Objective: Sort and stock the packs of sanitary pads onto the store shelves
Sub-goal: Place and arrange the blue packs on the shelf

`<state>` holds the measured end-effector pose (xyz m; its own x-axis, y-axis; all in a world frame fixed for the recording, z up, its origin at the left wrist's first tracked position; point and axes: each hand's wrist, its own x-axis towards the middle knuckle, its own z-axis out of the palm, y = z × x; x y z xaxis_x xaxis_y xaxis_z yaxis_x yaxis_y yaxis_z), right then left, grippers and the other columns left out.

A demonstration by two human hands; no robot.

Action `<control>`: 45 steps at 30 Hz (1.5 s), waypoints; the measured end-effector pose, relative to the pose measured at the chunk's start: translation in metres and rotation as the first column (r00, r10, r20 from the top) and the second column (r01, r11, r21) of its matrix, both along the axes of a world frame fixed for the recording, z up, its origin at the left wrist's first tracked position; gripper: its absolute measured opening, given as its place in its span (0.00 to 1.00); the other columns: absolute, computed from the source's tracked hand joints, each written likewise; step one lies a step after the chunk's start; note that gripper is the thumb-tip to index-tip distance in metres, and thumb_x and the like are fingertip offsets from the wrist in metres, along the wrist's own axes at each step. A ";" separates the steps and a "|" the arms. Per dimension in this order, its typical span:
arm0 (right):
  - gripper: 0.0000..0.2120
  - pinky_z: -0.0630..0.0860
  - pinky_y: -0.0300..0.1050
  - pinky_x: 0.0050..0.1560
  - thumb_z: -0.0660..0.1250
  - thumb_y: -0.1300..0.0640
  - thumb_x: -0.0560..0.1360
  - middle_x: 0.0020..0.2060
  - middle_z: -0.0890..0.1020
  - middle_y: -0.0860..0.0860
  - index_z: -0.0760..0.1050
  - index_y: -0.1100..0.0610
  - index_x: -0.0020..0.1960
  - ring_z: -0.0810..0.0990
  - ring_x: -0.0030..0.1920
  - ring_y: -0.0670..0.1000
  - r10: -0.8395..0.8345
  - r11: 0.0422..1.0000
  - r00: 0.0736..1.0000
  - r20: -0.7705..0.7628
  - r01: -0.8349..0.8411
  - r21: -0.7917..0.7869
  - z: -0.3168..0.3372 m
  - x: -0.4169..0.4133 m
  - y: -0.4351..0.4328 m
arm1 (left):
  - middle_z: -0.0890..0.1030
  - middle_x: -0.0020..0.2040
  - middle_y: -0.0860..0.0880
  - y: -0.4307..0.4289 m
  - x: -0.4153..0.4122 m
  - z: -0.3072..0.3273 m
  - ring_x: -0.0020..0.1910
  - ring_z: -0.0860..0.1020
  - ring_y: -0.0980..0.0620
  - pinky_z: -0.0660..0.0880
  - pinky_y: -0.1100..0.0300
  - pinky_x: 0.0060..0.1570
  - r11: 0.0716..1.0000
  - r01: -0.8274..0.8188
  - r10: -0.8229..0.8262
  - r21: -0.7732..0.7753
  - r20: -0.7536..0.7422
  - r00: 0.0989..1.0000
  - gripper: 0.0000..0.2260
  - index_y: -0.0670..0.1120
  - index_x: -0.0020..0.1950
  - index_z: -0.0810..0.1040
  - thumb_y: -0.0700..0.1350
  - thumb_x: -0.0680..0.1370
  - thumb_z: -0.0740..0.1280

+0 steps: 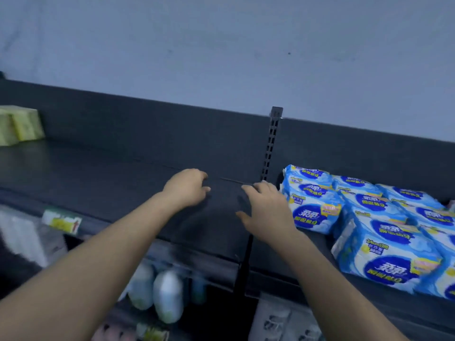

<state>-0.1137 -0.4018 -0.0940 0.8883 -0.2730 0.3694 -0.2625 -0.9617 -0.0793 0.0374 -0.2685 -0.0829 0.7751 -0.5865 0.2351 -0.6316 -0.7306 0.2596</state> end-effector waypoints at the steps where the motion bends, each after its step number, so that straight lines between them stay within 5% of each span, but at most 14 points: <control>1: 0.30 0.64 0.48 0.67 0.66 0.44 0.75 0.69 0.69 0.53 0.64 0.52 0.73 0.62 0.72 0.55 0.041 0.999 0.999 -0.028 -0.041 -0.003 0.001 0.005 0.009 | 0.77 0.63 0.44 0.020 -0.001 -0.001 0.62 0.74 0.43 0.73 0.50 0.60 0.999 -0.048 0.047 0.021 0.031 0.998 0.17 0.42 0.64 0.76 0.50 0.79 0.64; 11: 0.24 0.72 0.49 0.56 0.64 0.47 0.78 0.63 0.73 0.54 0.66 0.54 0.70 0.69 0.64 0.56 0.415 0.909 0.904 -0.099 -0.415 0.018 0.028 0.054 0.126 | 0.77 0.55 0.45 0.216 -0.037 0.008 0.57 0.76 0.43 0.75 0.51 0.51 0.840 -0.509 0.454 0.190 0.268 0.850 0.12 0.44 0.57 0.76 0.49 0.78 0.63; 21: 0.23 0.70 0.49 0.59 0.63 0.49 0.77 0.64 0.72 0.55 0.67 0.53 0.70 0.69 0.65 0.57 0.664 0.741 0.733 -0.146 -0.671 -0.001 0.020 0.080 0.305 | 0.77 0.57 0.46 0.398 -0.099 0.007 0.59 0.75 0.43 0.72 0.52 0.50 0.606 -0.773 0.723 0.188 0.276 0.633 0.13 0.46 0.58 0.77 0.51 0.77 0.64; 25: 0.24 0.71 0.50 0.59 0.64 0.46 0.77 0.65 0.72 0.55 0.67 0.54 0.70 0.69 0.66 0.57 0.742 0.659 0.650 -0.165 -0.752 -0.002 0.015 0.083 0.384 | 0.78 0.56 0.46 0.472 -0.126 0.006 0.56 0.76 0.44 0.71 0.55 0.44 0.495 -0.848 0.809 0.191 0.255 0.529 0.10 0.46 0.54 0.77 0.47 0.75 0.63; 30: 0.24 0.71 0.52 0.60 0.63 0.47 0.78 0.64 0.72 0.56 0.66 0.55 0.70 0.69 0.66 0.58 0.828 0.537 0.534 -0.170 -0.843 -0.031 0.014 0.082 0.496 | 0.77 0.60 0.48 0.576 -0.157 0.001 0.60 0.75 0.46 0.74 0.53 0.52 0.366 -0.916 0.877 0.166 0.268 0.399 0.14 0.47 0.61 0.76 0.51 0.78 0.63; 35: 0.21 0.71 0.50 0.59 0.63 0.52 0.76 0.62 0.73 0.56 0.69 0.55 0.68 0.70 0.64 0.58 0.897 0.417 0.414 -0.153 -0.909 -0.013 0.016 0.075 0.605 | 0.78 0.59 0.47 0.670 -0.191 0.004 0.60 0.74 0.45 0.73 0.53 0.52 0.249 -0.958 0.907 0.143 0.312 0.283 0.14 0.47 0.60 0.76 0.52 0.78 0.62; 45: 0.22 0.73 0.51 0.57 0.64 0.48 0.78 0.62 0.73 0.54 0.68 0.54 0.68 0.70 0.64 0.56 0.972 0.200 0.199 -0.121 -0.980 -0.002 0.024 0.046 0.790 | 0.76 0.57 0.47 0.813 -0.260 0.014 0.60 0.73 0.45 0.72 0.52 0.51 0.044 -0.986 0.950 0.160 0.299 0.091 0.14 0.46 0.60 0.75 0.51 0.79 0.63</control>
<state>-0.0677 0.3882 -0.0703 0.4527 0.8530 0.2596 0.8880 -0.4575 -0.0451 -0.2223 0.5449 -0.0687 0.6814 0.6378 0.3590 0.6991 -0.7124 -0.0614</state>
